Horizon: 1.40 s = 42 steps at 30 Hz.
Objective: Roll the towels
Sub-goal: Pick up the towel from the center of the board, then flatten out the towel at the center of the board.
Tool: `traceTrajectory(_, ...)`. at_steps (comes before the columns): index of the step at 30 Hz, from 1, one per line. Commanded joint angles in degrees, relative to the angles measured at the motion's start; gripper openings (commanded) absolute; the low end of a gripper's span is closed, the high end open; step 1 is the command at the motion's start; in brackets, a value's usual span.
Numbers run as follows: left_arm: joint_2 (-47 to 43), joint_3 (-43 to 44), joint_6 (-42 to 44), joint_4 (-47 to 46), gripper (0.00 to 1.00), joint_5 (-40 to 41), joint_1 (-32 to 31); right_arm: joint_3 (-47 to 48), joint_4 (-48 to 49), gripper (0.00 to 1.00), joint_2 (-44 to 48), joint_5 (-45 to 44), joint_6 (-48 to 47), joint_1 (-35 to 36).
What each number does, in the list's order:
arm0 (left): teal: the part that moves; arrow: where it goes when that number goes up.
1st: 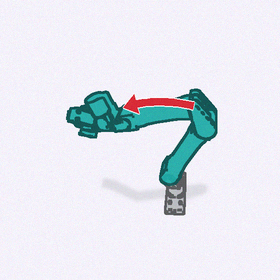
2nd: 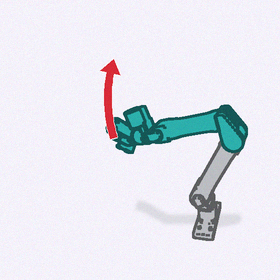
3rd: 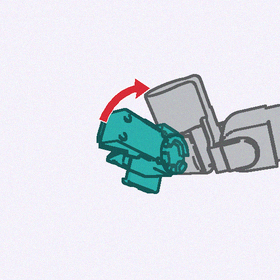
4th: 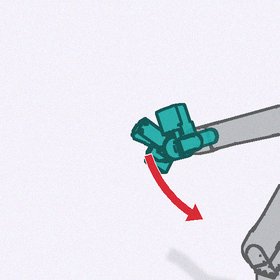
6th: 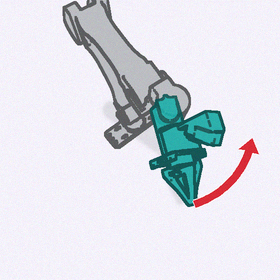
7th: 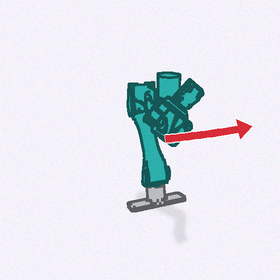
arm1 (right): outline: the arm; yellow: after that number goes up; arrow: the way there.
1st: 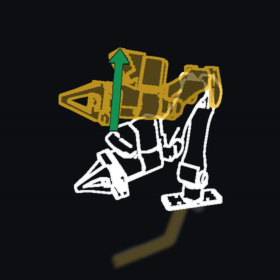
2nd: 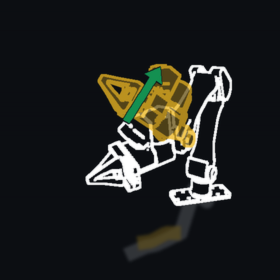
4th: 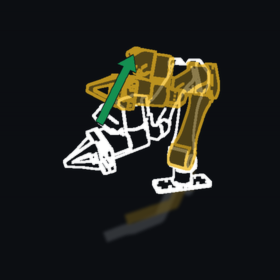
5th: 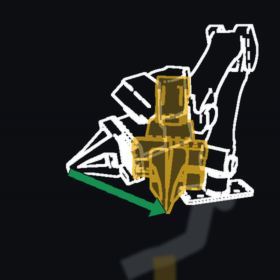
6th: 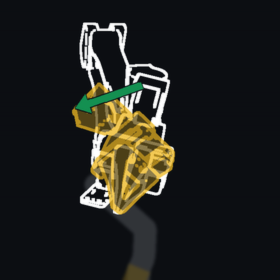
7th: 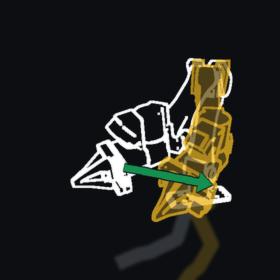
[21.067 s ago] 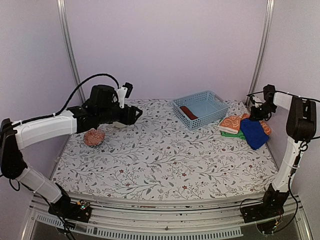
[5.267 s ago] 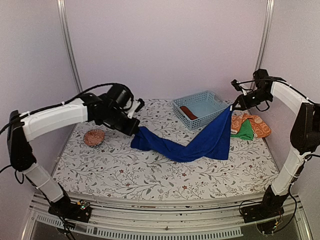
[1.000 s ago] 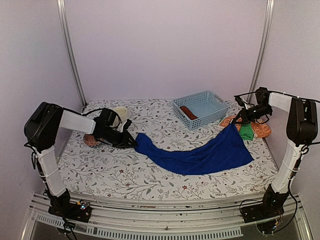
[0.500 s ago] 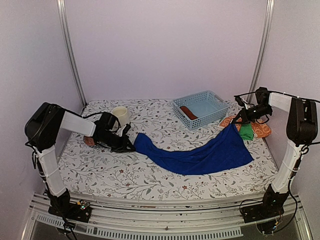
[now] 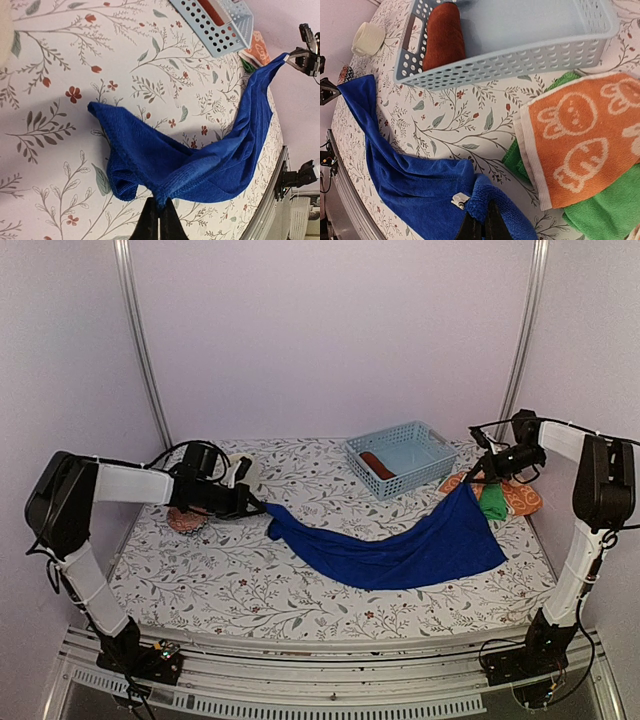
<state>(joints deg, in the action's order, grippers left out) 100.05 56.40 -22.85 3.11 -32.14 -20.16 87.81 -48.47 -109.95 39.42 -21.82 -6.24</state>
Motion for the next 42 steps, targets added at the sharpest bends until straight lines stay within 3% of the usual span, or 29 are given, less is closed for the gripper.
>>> traceTrajectory(1, -5.42, 2.78, 1.18, 1.22, 0.00, 0.99, 1.91, 9.02, -3.64, 0.04, 2.59, 0.17, -0.76, -0.49)
traceTrajectory(10, -20.34, 10.89, 2.28, 6.97, 0.00, 4.45, 8.15, 30.61, -11.91, 0.03, 2.35, -1.14, -1.60, -0.79)
traceTrajectory(19, -27.52, 13.91, 2.86, 10.61, 0.00, 6.02, 10.31, 31.60, -8.36, 0.03, 8.57, -0.66, -0.08, -0.79)
traceTrajectory(24, -31.92, 10.06, 1.68, 10.78, 0.00, 5.27, 10.25, 25.28, -7.44, 0.03, 13.04, 1.80, -1.23, -0.79)
traceTrajectory(28, -38.10, 4.48, 0.70, 10.75, 0.00, 4.71, 10.22, 13.01, -4.71, 0.03, 20.17, 2.58, -2.12, -0.77)
traceTrajectory(36, -56.41, -5.54, -0.11, 16.29, 0.00, 0.11, 8.83, -10.68, -6.55, 0.04, 44.36, 10.89, -10.73, -0.79)
traceTrajectory(42, -66.39, -7.84, -2.90, 22.08, 0.00, -0.92, 8.32, -15.82, -10.24, 0.04, 52.76, 11.72, -14.33, -0.79)
